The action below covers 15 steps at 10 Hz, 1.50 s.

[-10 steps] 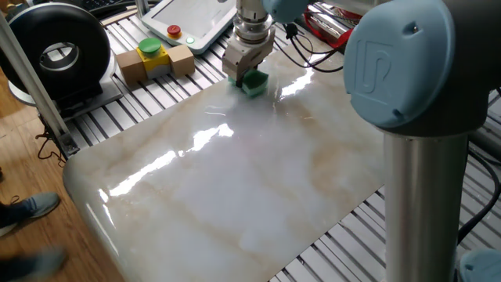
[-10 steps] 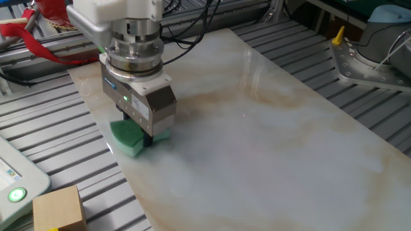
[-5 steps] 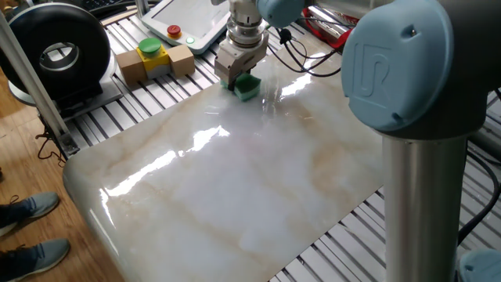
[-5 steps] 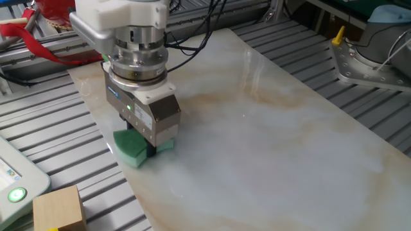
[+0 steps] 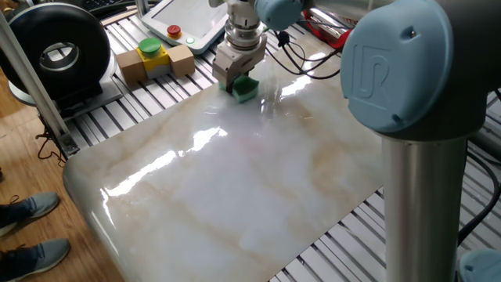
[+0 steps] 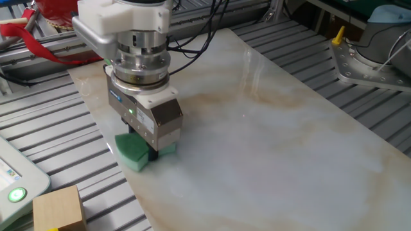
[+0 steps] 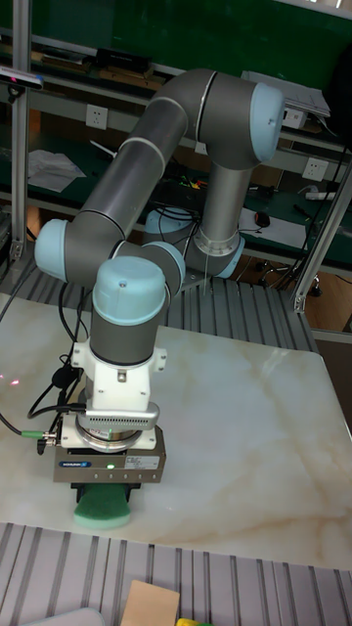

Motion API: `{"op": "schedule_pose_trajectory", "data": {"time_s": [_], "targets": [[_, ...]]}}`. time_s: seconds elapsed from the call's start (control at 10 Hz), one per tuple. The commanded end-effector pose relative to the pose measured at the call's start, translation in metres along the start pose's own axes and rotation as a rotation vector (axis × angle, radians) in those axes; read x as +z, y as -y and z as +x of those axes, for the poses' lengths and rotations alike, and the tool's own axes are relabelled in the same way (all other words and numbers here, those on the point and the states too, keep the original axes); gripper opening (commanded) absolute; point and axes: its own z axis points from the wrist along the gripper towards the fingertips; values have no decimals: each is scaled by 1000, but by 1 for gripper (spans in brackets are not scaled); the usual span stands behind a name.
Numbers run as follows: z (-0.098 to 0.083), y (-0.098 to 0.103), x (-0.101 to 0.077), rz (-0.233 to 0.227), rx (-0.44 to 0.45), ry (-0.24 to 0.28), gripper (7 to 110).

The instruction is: Clean the tabletop with a sponge

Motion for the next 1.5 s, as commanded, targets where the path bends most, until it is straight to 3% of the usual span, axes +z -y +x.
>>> {"op": "schedule_pose_trajectory", "data": {"time_s": [0.0,1.4], "targets": [[-1,-3,3,-9,9,4,7],[1,-22,-2,3,19,-29,7]]}}
